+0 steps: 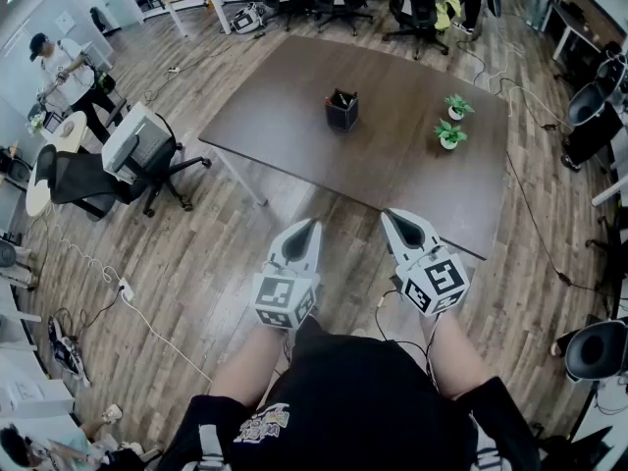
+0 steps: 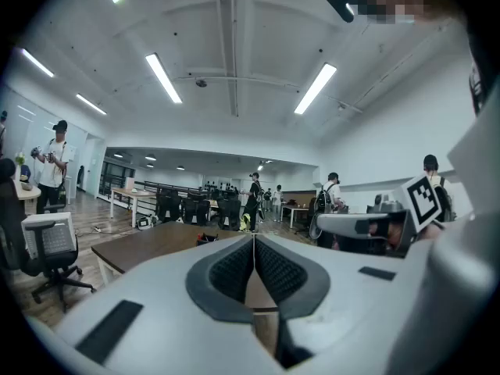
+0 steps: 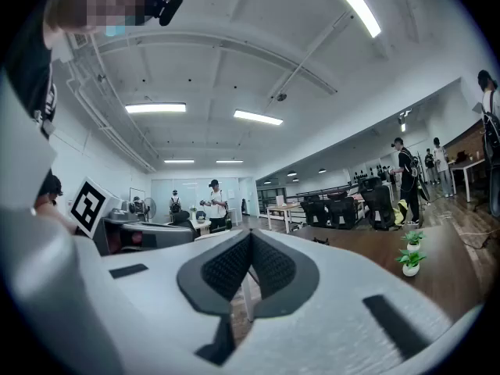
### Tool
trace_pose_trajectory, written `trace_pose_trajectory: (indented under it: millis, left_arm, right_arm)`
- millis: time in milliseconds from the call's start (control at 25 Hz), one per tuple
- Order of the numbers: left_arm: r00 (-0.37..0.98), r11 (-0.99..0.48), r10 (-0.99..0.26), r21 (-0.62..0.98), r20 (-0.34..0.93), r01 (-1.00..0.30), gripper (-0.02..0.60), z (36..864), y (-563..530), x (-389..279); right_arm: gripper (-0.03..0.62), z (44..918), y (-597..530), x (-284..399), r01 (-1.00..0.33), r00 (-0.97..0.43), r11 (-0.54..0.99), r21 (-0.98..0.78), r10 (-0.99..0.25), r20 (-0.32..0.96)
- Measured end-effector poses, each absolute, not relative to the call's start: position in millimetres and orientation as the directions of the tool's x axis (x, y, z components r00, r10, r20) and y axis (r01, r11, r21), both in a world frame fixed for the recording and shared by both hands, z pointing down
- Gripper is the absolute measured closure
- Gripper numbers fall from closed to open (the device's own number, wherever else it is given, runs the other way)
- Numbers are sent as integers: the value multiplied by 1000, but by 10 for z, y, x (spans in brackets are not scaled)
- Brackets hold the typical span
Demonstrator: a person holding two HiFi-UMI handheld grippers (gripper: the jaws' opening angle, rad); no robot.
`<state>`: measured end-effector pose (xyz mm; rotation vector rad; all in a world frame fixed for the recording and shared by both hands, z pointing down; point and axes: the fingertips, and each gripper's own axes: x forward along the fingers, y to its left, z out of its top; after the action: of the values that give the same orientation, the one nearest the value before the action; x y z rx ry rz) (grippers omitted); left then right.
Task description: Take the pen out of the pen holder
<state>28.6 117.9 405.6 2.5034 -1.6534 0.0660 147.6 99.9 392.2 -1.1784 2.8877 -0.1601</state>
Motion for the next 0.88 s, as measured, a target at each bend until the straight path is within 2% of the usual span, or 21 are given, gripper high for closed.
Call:
trace_pose_trajectory:
  millis: [440, 880]
  left_arm:
    - [404, -391, -908, 124, 112, -912, 574, 4105, 1124, 151]
    - [417, -400, -900, 135, 127, -906, 572, 4140, 895, -273]
  right_arm:
    - [588, 3945, 955, 1359, -694, -714, 706, -139, -700, 6]
    - [586, 3924, 710, 930, -681, -722, 712, -172, -692, -8]
